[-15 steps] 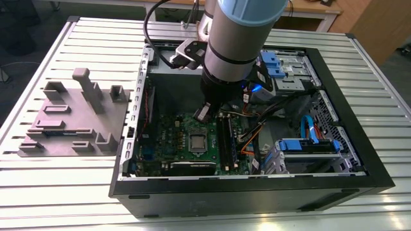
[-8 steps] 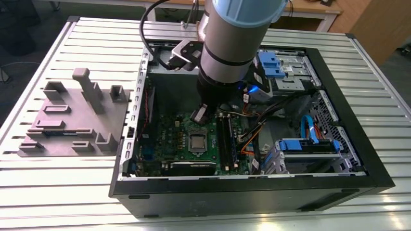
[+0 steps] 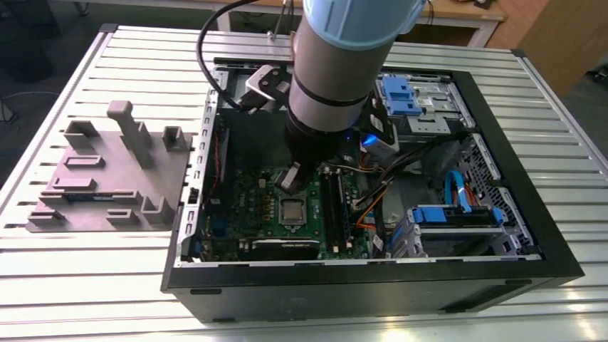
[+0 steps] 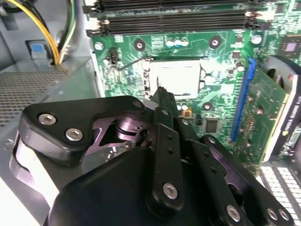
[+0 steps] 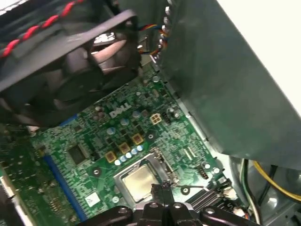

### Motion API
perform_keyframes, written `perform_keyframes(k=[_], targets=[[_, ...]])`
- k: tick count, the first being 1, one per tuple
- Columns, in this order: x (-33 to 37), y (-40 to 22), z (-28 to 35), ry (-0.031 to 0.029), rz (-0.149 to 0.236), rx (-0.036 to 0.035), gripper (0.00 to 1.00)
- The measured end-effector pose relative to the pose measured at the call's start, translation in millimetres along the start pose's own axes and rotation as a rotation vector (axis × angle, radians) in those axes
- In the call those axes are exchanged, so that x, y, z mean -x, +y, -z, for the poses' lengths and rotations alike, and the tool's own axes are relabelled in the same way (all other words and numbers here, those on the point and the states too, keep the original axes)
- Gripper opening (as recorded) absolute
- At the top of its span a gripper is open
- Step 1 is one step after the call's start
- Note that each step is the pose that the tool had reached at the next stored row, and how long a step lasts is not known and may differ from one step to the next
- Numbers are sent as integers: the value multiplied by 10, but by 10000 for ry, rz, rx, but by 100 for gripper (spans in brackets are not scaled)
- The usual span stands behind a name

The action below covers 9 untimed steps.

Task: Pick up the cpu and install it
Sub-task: 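Close the cpu cover, then install the first cpu locking lever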

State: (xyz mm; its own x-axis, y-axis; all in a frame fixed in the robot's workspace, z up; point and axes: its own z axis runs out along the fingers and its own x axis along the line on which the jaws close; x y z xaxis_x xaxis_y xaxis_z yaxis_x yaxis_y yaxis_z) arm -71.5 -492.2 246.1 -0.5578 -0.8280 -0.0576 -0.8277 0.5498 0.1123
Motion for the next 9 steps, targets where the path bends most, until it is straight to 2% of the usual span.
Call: perform_keyframes(k=[3, 9], targets=[[-34, 10, 0, 2, 21, 1, 10], [-37, 12, 0, 6, 61, 3, 10]])
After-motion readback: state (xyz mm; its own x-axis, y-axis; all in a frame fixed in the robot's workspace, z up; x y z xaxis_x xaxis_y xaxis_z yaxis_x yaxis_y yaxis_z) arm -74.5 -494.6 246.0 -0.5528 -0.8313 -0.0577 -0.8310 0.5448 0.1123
